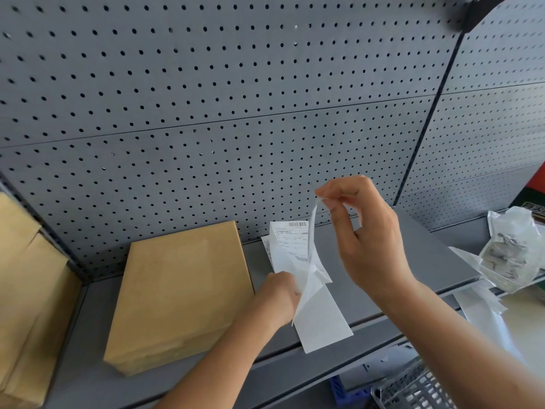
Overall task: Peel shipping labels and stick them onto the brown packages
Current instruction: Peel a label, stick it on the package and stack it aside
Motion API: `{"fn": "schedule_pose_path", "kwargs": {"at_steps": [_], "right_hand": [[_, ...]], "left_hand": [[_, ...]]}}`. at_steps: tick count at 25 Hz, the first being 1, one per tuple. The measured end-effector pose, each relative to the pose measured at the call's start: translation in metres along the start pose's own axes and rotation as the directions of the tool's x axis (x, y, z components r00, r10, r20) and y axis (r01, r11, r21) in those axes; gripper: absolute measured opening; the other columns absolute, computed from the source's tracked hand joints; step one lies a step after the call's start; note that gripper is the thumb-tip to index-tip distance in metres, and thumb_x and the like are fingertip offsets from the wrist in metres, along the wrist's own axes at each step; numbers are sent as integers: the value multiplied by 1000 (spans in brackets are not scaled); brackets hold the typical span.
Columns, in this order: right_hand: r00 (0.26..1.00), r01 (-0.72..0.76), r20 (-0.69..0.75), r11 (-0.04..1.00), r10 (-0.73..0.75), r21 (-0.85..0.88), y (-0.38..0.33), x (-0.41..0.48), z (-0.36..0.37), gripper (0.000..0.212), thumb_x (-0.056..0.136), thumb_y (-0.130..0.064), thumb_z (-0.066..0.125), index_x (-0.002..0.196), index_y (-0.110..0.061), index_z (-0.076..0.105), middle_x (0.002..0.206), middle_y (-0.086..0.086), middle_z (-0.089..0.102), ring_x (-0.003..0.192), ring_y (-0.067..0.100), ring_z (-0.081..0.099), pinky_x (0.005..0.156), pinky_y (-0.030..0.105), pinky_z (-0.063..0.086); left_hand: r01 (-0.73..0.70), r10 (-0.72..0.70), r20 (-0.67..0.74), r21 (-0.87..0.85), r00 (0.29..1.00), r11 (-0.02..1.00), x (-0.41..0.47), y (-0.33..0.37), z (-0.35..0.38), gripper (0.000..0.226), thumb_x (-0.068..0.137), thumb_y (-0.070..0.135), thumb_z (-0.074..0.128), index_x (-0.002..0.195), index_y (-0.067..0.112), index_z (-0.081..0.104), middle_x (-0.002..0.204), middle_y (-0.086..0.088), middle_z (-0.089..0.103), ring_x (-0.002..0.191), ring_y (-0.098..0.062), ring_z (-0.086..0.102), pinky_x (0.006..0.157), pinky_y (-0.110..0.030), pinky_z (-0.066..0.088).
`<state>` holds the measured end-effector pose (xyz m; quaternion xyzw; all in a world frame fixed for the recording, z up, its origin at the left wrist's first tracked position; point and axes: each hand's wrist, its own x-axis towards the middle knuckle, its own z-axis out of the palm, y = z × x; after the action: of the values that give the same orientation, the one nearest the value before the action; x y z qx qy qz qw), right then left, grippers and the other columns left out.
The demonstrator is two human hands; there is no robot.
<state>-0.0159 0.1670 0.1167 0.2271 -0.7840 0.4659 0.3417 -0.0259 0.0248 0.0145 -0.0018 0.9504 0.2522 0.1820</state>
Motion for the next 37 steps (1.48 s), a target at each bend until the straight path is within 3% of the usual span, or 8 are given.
{"fn": "schedule_pose_path", "kwargs": {"at_steps": [4, 9, 13, 19, 22, 30, 34, 37], "right_hand": [[1000, 14, -23, 1000, -13, 20, -8, 5, -1, 14, 97, 2, 54, 104, -9, 60, 101, -2, 67, 98, 14, 64, 87, 28, 52], [1000, 23, 7, 1000, -23, 0, -10, 6, 3, 12, 97, 2, 54, 103, -6, 61, 100, -1, 67, 96, 14, 63, 86, 20, 48], [999, 12, 44, 1000, -12, -1, -8, 3, 8, 11, 98, 0, 54, 102, -6, 62, 99, -1, 67, 92, 14, 62, 83, 14, 45], [990, 15, 141, 1000, -12, -19, -11, 1, 29, 12, 97, -2, 57, 99, -13, 62, 94, -7, 64, 87, 5, 55, 75, 12, 42], [980, 49, 195, 999, -45, -13, -15, 1, 45, 11, 96, -5, 59, 98, -15, 61, 92, -11, 61, 85, 5, 52, 72, 15, 43], [948, 182, 276, 982, -160, -55, -26, 8, 89, 29, 95, -12, 62, 123, -21, 66, 106, -14, 68, 101, 14, 50, 84, 19, 43], [896, -272, 369, 962, 245, 20, -22, 7, 107, 32, 98, -26, 57, 128, -36, 56, 120, -21, 59, 107, 0, 54, 85, 16, 43], [614, -710, 587, 694, 528, 117, -13, -4, 123, 17, 98, -31, 57, 114, -30, 61, 112, -9, 69, 95, 9, 68, 79, 26, 54]], "left_hand": [[-37, 34, -54, -62, 998, 997, -4, -4, 9, 16, 98, 15, 51, 94, 3, 61, 99, -18, 66, 91, -37, 66, 67, -36, 49], [-15, 6, -64, -149, 998, 989, -5, -10, 8, 24, 92, 35, 70, 87, 17, 56, 96, -3, 61, 80, -23, 55, 70, -31, 46], [-157, 76, -305, -251, 949, 955, -22, -27, -20, 19, 95, 20, 63, 77, 24, 56, 82, -6, 68, 80, -29, 67, 65, -38, 53], [-455, 72, -496, -717, 865, 529, -68, -43, -64, 35, 104, 39, 50, 105, 16, 76, 101, -6, 78, 93, -24, 72, 76, -22, 56], [-490, 187, -471, -680, 862, 545, -87, -43, -70, 32, 94, 51, 65, 112, 27, 75, 106, 5, 79, 97, -15, 74, 79, -23, 57], [-436, -57, -562, -698, 825, 568, -94, -69, -75, 11, 98, 19, 66, 97, 20, 77, 91, 2, 80, 83, -19, 76, 69, -32, 59], [-378, -224, -537, -781, 814, 498, -92, -91, -81, 10, 98, 24, 67, 99, 20, 76, 92, 4, 81, 84, -16, 78, 70, -32, 63], [-359, -333, -512, -832, 792, 424, -91, -108, -87, 13, 97, 24, 67, 99, 16, 77, 94, -1, 80, 87, -22, 77, 76, -40, 62]]}}
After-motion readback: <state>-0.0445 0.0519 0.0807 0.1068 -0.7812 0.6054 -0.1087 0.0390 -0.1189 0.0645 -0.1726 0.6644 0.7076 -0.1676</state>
